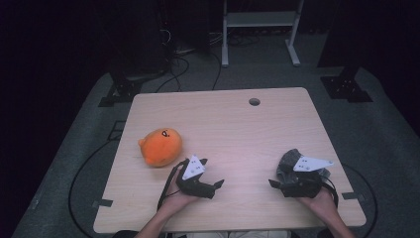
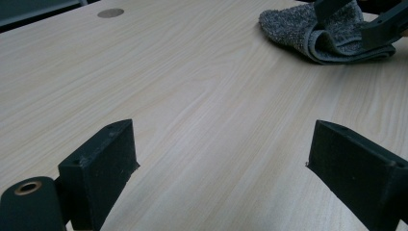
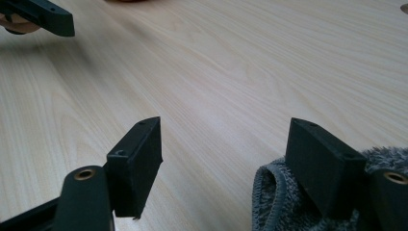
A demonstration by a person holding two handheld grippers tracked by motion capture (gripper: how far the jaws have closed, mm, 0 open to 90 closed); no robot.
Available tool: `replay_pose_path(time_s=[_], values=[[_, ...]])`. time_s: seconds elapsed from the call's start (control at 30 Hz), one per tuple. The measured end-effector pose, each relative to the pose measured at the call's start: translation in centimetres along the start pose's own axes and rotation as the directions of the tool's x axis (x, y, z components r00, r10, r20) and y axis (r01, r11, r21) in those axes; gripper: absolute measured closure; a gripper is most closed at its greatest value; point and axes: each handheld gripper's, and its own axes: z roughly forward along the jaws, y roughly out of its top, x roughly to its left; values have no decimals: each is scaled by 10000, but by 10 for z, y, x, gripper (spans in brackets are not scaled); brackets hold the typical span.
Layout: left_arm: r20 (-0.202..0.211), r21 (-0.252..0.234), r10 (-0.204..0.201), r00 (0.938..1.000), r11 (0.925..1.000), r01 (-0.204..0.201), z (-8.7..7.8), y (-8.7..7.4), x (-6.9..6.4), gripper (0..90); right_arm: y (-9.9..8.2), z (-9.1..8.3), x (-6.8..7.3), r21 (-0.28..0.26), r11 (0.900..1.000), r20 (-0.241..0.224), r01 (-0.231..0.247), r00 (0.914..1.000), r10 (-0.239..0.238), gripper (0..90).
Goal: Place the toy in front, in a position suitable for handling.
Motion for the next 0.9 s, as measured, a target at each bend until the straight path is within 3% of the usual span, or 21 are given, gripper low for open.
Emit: replay_pose_path(time_s=[0.23,0.33,0.57,0.77,0.8,0.83,0.9], values=[[-13,-240,-309,9995,9992,309,-4,4,6,89,-1,-2,0,-78,10000,49,-17,10000,17,277],[-319,-301,-130,9994,9995,120,-10,9,11,88,-1,-3,0,-99,10000,47,-8,10000,9,277],[-892,-738,-358,9954,9968,292,-25,19,30,82,0,-3,1,-129,9999,62,-40,10000,41,277],[-1699,-936,-409,9846,9953,252,-43,23,50,78,0,-4,2,-150,9999,68,-8,10000,9,277],[-1951,-1000,-503,9795,9945,311,-48,22,57,77,0,-4,2,-167,9999,60,-20,10000,21,277],[-1951,-1000,-503,9795,9945,311,-48,22,57,76,0,-4,2,-167,9999,60,-20,10000,21,277],[-2236,-1043,-591,9729,9939,364,-55,22,65,76,0,-4,2,-187,9998,48,-47,10000,48,277]])
